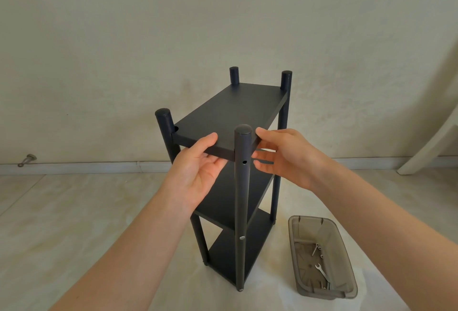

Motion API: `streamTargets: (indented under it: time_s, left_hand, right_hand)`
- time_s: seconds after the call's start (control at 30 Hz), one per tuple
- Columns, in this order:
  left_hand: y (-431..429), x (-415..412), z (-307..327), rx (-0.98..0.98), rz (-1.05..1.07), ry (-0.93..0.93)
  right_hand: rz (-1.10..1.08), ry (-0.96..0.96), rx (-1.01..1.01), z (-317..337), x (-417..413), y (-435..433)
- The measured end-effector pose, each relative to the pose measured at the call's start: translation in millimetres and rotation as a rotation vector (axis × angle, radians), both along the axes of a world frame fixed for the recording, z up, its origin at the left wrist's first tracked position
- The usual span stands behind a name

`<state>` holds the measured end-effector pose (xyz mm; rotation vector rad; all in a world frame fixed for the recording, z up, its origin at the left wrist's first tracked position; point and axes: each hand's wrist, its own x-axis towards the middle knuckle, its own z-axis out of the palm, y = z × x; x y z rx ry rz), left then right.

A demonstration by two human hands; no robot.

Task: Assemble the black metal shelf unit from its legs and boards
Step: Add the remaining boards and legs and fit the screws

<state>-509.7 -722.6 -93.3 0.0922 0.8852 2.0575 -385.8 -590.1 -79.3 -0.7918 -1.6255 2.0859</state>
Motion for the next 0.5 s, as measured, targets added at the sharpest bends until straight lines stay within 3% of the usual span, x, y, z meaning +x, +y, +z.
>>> streamTargets:
  time_s: [0.3, 0.5]
  left_hand:
    - [1.4, 2.3, -2.4, 0.007, -0.002, 0.01]
    - [2.8, 2.1, -3.2, 0.002, -0.004, 0.032]
  right_hand:
    - [0.002, 0.073, -0.154, 2.4, 2.3, -2.9]
    - [0.041, 0.077, -0.134, 1.6, 3.6, -0.9]
